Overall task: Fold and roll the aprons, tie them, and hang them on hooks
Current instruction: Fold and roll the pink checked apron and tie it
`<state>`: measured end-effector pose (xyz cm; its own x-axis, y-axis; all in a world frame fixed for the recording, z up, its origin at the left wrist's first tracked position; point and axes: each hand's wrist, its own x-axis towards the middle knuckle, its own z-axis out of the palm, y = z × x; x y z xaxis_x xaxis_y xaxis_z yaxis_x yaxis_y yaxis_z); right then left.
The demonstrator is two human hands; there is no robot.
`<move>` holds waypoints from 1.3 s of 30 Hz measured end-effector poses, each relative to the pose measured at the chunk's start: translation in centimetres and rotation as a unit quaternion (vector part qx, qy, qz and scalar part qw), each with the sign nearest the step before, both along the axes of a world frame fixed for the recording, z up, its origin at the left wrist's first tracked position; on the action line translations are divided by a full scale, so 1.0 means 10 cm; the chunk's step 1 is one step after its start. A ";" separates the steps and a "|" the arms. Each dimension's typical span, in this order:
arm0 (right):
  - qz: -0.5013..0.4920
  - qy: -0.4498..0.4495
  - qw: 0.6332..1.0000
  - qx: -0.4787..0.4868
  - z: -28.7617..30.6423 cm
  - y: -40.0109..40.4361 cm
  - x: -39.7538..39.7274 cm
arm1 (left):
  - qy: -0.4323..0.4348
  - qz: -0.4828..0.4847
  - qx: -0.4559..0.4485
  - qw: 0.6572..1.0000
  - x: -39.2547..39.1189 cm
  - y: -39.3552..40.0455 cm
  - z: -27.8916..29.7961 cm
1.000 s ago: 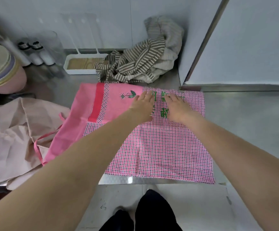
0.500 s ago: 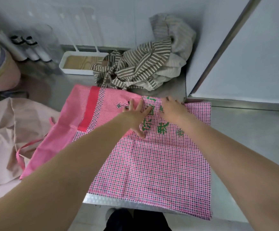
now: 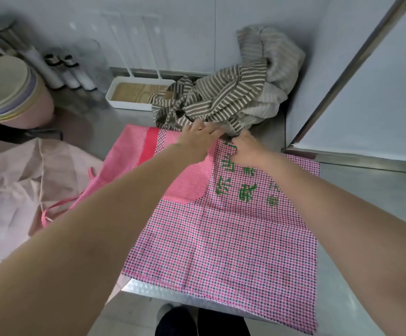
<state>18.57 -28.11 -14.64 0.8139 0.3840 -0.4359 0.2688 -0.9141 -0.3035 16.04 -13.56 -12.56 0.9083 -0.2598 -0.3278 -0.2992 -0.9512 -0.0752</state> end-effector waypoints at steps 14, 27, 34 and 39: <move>0.017 -0.041 0.997 -0.067 0.57 -0.41 -0.08 | -0.029 0.086 0.161 0.983 0.00 0.00 0.50; 0.074 -0.134 0.962 -0.225 0.57 -0.41 -0.93 | -0.071 -0.006 0.074 0.995 -0.99 0.19 0.19; 0.093 -0.093 0.949 -0.288 0.15 -0.45 -1.49 | 0.011 -0.053 0.071 0.996 -1.53 0.15 -0.12; 0.085 -0.070 0.945 -0.308 -0.03 -0.42 -1.66 | 0.095 0.002 0.074 0.993 -1.65 0.16 -0.26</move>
